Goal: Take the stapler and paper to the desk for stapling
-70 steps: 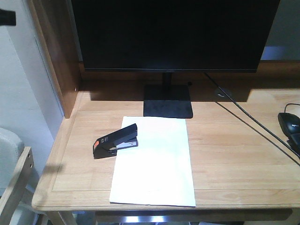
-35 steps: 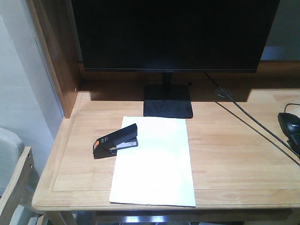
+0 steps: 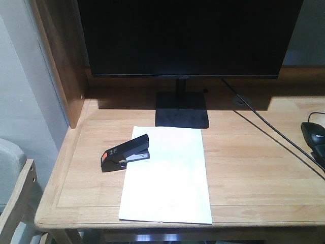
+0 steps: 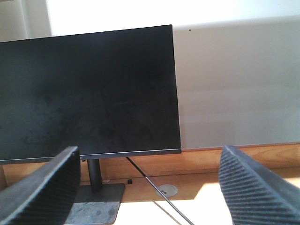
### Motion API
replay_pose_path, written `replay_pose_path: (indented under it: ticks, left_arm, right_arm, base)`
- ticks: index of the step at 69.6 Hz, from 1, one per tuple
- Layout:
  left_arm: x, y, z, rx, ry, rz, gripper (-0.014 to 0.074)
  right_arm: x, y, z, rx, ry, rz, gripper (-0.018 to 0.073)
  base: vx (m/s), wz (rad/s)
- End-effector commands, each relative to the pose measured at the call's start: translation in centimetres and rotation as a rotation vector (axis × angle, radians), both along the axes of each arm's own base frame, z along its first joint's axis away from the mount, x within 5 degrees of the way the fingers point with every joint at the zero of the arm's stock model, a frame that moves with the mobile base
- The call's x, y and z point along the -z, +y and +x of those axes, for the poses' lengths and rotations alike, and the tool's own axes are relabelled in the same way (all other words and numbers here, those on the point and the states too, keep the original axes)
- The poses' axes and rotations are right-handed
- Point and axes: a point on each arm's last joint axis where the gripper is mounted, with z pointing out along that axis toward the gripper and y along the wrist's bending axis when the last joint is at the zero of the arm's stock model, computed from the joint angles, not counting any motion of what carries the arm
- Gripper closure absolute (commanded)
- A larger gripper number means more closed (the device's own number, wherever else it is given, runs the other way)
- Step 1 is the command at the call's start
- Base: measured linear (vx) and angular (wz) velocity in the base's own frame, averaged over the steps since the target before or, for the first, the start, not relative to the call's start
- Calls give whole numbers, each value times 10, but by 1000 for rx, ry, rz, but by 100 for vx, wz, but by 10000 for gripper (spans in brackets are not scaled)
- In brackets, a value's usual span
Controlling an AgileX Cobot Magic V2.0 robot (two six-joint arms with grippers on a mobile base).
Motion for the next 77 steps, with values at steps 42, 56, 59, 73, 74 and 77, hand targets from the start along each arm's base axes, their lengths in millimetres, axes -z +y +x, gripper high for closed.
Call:
replay_pose_path:
  ticks: [42, 56, 59, 73, 74, 77]
  left_arm:
    - [-7, 1, -8, 10, -79, -17, 603]
    - [-7, 1, -8, 10, -79, -17, 603]
    - [-7, 1, -8, 10, -79, -17, 603]
    - [-7, 1, -8, 10, -79, -17, 603]
    - [-7, 1, -8, 10, -79, -17, 603]
    - [-7, 1, -8, 10, -79, -17, 603]
  right_arm:
    - [-10, 2, -1, -17, -43, -25, -22]
    - [-10, 2, -1, -16, -44, -25, -22]
    - [-10, 1, -1, -8, -45, -39, -22]
    - [-10, 2, -1, -10, -49, -36, -15]
    - [-10, 2, -1, -11, -49, -33, -11]
    - [-10, 1, -1, -9, -43, -13, 6]
  base:
    - [0, 0]
    - [0, 0]
    - [0, 0]
    - [0, 0]
    - [0, 0]
    - [0, 0]
